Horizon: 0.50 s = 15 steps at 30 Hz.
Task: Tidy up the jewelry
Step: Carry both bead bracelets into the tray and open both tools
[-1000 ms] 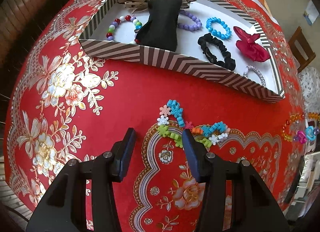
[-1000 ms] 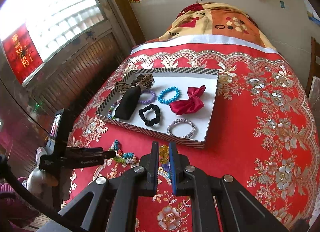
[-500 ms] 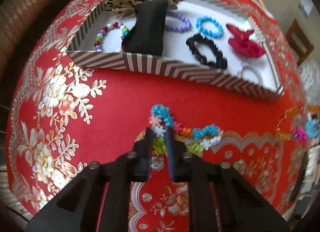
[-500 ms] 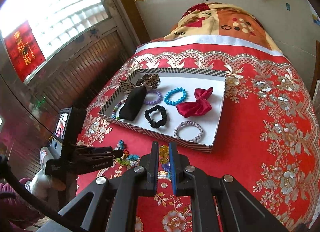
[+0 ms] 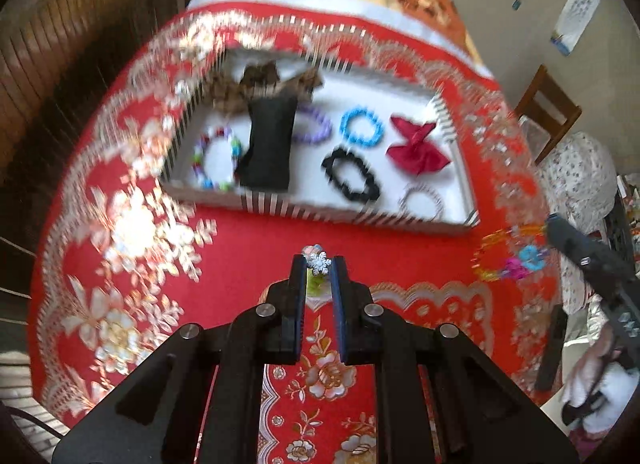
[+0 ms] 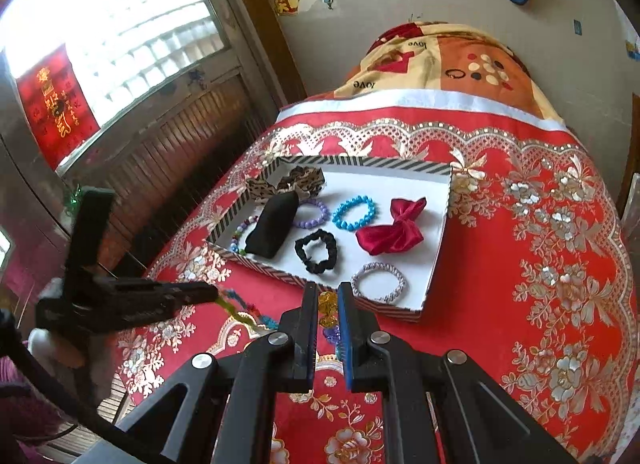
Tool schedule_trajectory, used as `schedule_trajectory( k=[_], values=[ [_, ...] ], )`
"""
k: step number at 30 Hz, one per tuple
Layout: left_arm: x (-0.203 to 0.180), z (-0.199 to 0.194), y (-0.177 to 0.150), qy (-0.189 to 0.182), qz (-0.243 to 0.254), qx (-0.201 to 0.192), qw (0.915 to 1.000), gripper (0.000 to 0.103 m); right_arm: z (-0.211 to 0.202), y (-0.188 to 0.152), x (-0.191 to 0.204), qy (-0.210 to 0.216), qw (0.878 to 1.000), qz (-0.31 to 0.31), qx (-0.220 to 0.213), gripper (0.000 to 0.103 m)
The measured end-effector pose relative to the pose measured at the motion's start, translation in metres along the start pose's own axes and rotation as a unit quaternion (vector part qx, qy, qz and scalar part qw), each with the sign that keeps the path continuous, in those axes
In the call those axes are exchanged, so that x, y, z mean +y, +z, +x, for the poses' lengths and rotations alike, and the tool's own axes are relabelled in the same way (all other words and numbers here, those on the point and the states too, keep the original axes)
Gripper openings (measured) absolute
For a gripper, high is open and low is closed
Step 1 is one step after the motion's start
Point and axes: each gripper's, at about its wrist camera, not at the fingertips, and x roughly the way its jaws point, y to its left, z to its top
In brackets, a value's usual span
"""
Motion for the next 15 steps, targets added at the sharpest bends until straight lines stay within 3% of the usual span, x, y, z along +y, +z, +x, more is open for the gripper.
schedule_trajectory(
  k=[7,15],
  values=[
    [0.001,-0.04,0.027,0.004,0.015,-0.044,0.9989,0.011,-0.006,0.016,0.002,0.003,1.0,-0.008,-0.013,0.009],
    [-0.006,-0.037,0.059,0.009,0.025,-0.061,0.9978,0.011,-0.002,0.04,0.001,-0.005,1.0,-0.014,-0.022,0.009]
  ],
)
